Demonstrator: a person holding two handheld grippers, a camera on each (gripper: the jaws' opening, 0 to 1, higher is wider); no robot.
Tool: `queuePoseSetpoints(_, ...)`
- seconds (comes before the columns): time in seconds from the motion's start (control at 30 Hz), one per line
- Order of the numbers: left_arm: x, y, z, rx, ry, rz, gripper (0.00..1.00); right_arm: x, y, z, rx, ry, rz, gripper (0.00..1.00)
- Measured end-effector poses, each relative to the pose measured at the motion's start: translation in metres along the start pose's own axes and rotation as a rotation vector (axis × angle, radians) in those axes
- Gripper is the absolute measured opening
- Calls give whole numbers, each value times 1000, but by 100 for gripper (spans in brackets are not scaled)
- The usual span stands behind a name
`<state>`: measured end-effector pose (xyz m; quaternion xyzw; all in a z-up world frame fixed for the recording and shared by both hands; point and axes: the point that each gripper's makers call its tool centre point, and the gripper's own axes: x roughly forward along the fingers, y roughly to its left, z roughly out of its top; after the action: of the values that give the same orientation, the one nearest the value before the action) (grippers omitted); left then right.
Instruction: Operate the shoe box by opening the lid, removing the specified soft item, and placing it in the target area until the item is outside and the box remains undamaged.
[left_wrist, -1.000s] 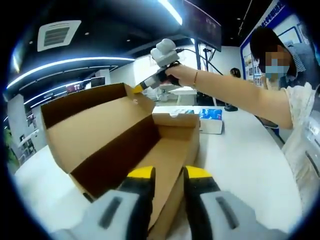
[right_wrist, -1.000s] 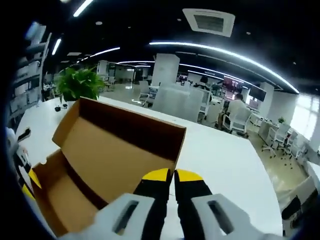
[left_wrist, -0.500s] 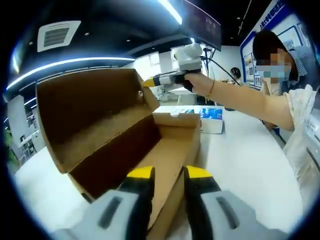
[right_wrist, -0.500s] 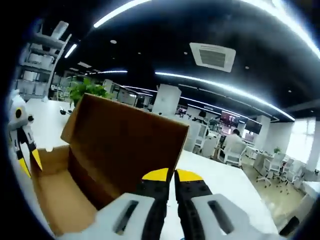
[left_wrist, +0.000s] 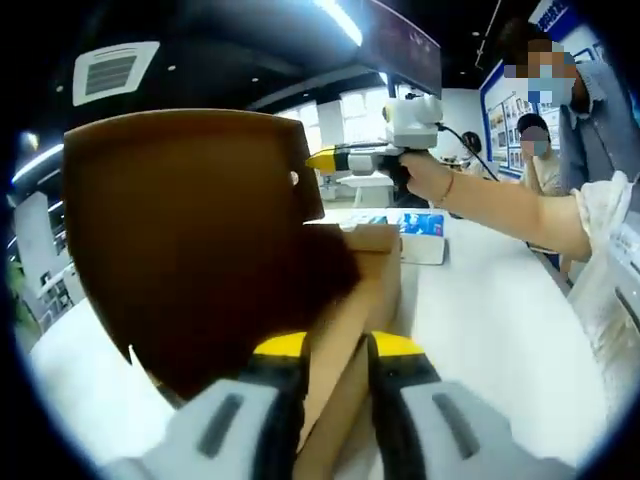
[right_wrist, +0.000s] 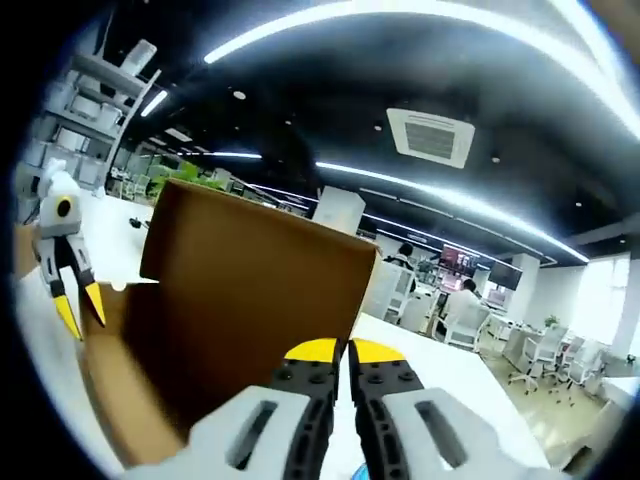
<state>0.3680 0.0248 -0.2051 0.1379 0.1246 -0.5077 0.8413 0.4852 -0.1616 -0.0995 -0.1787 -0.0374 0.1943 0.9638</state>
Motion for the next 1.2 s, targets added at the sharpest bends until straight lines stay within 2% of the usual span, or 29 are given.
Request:
queuePoseSetpoints(0.3,-3,0,3,-28,-11,-13,24,-21,11,-1,-23,-11,3,2)
queuePoseSetpoints(0.37,-9,-2,12,-40,-29,-18,24,-24,11,1,-24,-17,6,2)
queuePoseSetpoints(0.5,-31,-2,40,-65,-103,3,24,-29,11,1,-15,-24,9,3)
queuePoseSetpoints(0.53,-33,-2,41,-66,-106,6,25,-29,11,0,-19,-24,8,3)
queuePoseSetpoints(0.67,-67,21,52,-41,-120,121,25,-31,13,-3,-104,-42,-4,3)
queuePoseSetpoints(0.77,-101,47,62,-77,-169,203,25,-32,12,-3,-97,-46,0,3)
queuePoseSetpoints(0.87,-126,76,59,-97,-177,285,25,-33,12,-4,-84,-50,10,3)
queuePoseSetpoints(0.93,-136,99,58,-112,-208,343,24,-33,13,-4,-82,-51,15,3)
queuePoseSetpoints(1.0,-139,122,51,-164,-218,397,23,-35,13,-5,-79,-54,19,3)
queuePoseSetpoints(1.07,-134,147,43,-177,-213,448,22,-36,14,-5,-62,-61,31,3)
queuePoseSetpoints(1.2,-118,163,38,-206,-224,452,19,-38,16,-6,-47,-62,51,3)
